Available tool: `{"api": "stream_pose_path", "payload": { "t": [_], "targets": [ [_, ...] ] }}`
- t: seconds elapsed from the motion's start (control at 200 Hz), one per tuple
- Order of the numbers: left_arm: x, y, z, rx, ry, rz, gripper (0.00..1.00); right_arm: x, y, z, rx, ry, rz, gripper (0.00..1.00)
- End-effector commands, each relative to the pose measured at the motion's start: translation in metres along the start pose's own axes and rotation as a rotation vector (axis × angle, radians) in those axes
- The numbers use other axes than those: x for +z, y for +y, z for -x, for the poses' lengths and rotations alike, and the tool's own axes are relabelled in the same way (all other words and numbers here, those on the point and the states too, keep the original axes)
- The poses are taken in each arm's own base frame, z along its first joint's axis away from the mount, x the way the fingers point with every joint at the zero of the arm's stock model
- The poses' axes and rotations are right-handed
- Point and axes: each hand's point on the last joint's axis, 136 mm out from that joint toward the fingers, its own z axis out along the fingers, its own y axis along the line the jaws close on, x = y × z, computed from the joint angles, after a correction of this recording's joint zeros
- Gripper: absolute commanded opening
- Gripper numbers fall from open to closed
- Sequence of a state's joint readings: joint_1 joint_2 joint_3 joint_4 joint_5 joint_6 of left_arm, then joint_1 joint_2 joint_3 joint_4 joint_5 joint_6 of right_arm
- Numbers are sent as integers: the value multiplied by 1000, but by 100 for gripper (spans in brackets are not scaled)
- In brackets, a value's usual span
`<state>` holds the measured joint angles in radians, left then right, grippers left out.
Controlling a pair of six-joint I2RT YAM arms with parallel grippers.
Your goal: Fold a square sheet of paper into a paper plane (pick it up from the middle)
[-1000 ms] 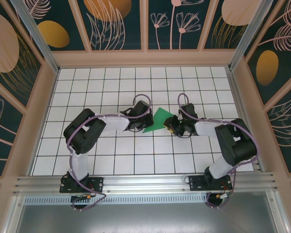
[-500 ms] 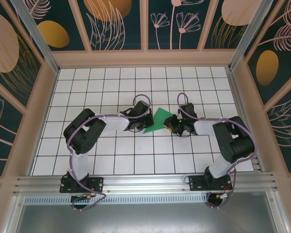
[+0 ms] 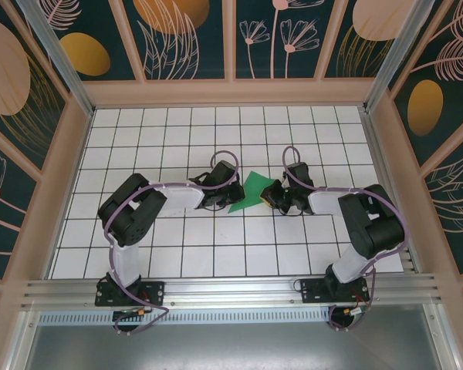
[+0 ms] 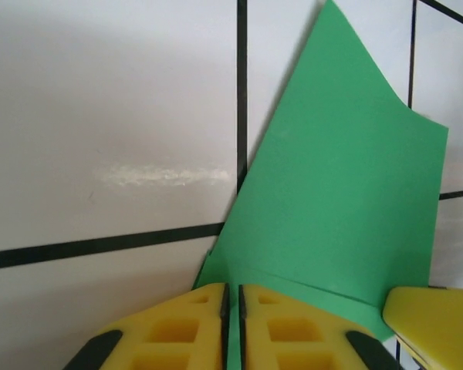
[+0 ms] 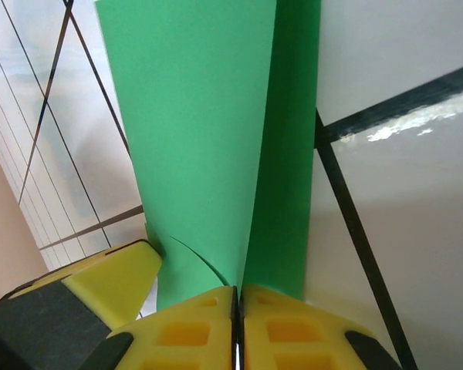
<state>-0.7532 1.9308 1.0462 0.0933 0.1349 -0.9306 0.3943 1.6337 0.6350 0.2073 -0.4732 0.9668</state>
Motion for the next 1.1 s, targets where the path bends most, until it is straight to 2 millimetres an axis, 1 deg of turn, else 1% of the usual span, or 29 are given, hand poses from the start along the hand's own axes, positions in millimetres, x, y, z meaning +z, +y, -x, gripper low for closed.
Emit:
{"api": "stream_pose_path", "payload": {
  "t": [0.0, 0.105, 0.155, 0.165, 0.185, 0.275, 0.305, 0.32, 0.355, 0.585, 0.691, 0.846, 0.976, 1.041, 1.096],
  "targets": [
    [-20, -13, 8, 47, -31, -41, 20, -1, 12, 3, 12, 1, 28, 9],
    [-33, -15, 11, 86, -66, -52, 29, -3, 12, 4, 30, 6, 10, 6],
    [-41, -22, 16, 116, -90, -80, 35, -4, 13, 3, 41, 10, 5, 6],
    [-40, -17, 12, 120, -84, -72, 35, -4, 14, 4, 41, 10, 6, 5],
    [-41, -15, 10, 133, -84, -72, 38, -5, 15, 3, 45, 13, 8, 5],
    [-51, -19, 8, 217, -104, -109, 44, -6, 22, 1, 66, 29, 26, 3],
    [-51, -17, 7, 246, -106, -111, 45, -7, 23, 1, 75, 35, 29, 3],
    [-59, -23, 10, 263, -127, -129, 46, -7, 25, 1, 76, 36, 32, 3],
    [-63, -25, 11, 306, -145, -142, 47, -8, 27, 1, 85, 38, 32, 3],
    [-77, -36, 14, 529, -259, -198, 57, -13, 42, 5, 120, 39, 42, 2],
    [-77, -38, 13, 612, -289, -208, 64, -14, 47, 6, 128, 46, 45, 2],
    [-71, -33, 14, 702, -316, -140, 68, -12, 51, 9, 144, 52, 47, 2],
    [-61, -33, 5, 770, -314, -117, 70, -11, 55, 11, 159, 55, 53, 2],
    [-55, -29, -1, 812, -315, -110, 68, -10, 56, 11, 164, 55, 53, 2],
    [-55, -28, -3, 836, -337, -114, 67, -10, 57, 11, 165, 60, 59, 2]
  ]
}}
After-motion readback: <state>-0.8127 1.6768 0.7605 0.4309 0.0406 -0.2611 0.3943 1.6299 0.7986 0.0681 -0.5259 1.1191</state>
